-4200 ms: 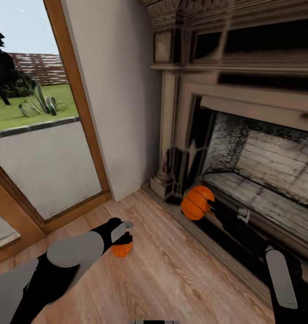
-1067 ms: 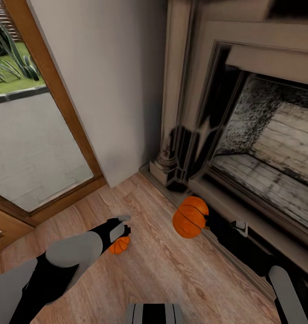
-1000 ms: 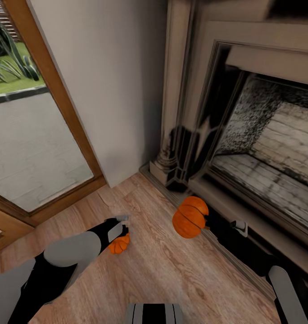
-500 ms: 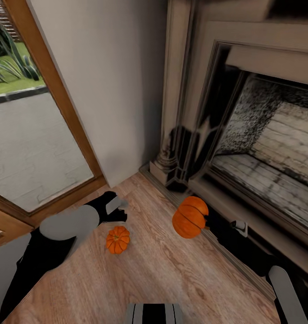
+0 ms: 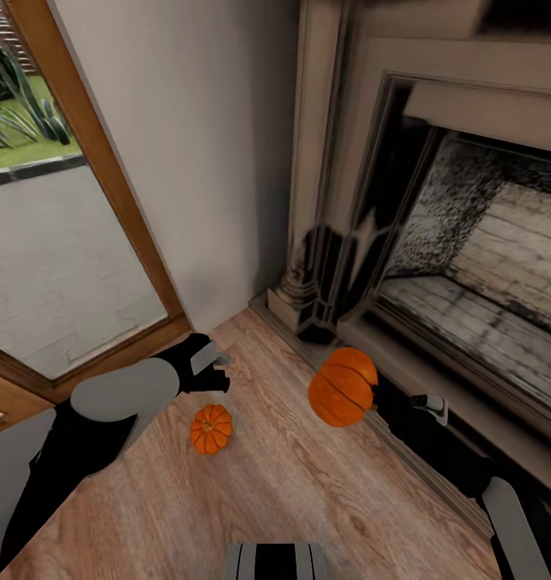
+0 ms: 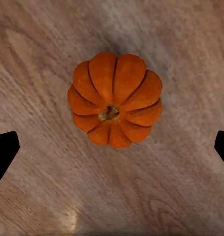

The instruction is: Place each of the two pumpkins and all three candles from the living room inside a cabinet in the living room (use any cabinet), then make sure every cabinet is closed, and position the cauldron so it is next to a table in the living room.

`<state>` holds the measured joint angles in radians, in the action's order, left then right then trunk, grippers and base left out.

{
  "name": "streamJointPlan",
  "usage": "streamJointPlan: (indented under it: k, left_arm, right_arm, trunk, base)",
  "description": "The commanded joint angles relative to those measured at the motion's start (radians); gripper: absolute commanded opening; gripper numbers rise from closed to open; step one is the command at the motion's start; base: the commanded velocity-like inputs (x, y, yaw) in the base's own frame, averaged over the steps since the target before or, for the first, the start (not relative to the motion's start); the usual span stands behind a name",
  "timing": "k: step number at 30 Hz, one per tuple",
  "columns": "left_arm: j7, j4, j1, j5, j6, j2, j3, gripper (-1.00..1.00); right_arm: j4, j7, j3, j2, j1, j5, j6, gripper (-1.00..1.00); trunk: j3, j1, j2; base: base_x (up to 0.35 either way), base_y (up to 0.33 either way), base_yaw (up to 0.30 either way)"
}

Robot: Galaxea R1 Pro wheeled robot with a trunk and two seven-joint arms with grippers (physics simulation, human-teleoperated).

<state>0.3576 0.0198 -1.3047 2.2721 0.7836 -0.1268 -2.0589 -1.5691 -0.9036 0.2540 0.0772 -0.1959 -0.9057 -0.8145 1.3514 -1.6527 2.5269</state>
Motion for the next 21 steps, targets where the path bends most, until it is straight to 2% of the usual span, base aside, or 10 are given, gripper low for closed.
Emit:
streamJointPlan:
  k: [1, 6, 11, 18, 21]
  left_arm:
    - [0.007, 0.002, -0.001, 0.01, -0.005, 0.0, -0.007, 1.0]
    - [-0.001, 0.002, -0.001, 0.011, -0.032, 0.015, -0.007, 1.0]
    - [-0.001, 0.002, -0.001, 0.012, -0.06, 0.018, -0.003, 1.0]
    - [0.0, 0.002, -0.001, 0.012, -0.066, 0.021, -0.007, 1.0]
    - [-0.001, 0.002, -0.001, 0.013, -0.068, 0.036, -0.011, 1.0]
  right_arm:
    - [0.0, -0.001, 0.001, 0.004, 0.0, -0.005, -0.006, -1.0]
    - [0.0, -0.001, -0.001, 0.03, 0.0, -0.011, -0.005, -1.0]
    - [0.001, -0.001, -0.001, 0.033, 0.0, -0.012, -0.005, -1.0]
    - [0.001, -0.001, -0.001, 0.033, 0.0, -0.012, -0.005, -1.0]
    - [0.0, -0.001, -0.001, 0.034, 0.0, -0.012, -0.005, -1.0]
  trunk:
    - [0.001, 0.0, 0.0]
    - [0.001, 0.0, 0.0]
    - [0.001, 0.0, 0.0]
    - [0.028, -0.003, 0.002]
    - [0.039, -0.004, 0.003]
  base:
    - [0.0, 0.0, 0.0]
    - [0.0, 0.0, 0.0]
    - [0.0, 0.0, 0.0]
    - [0.0, 0.0, 0.0]
    - [0.0, 0.0, 0.0]
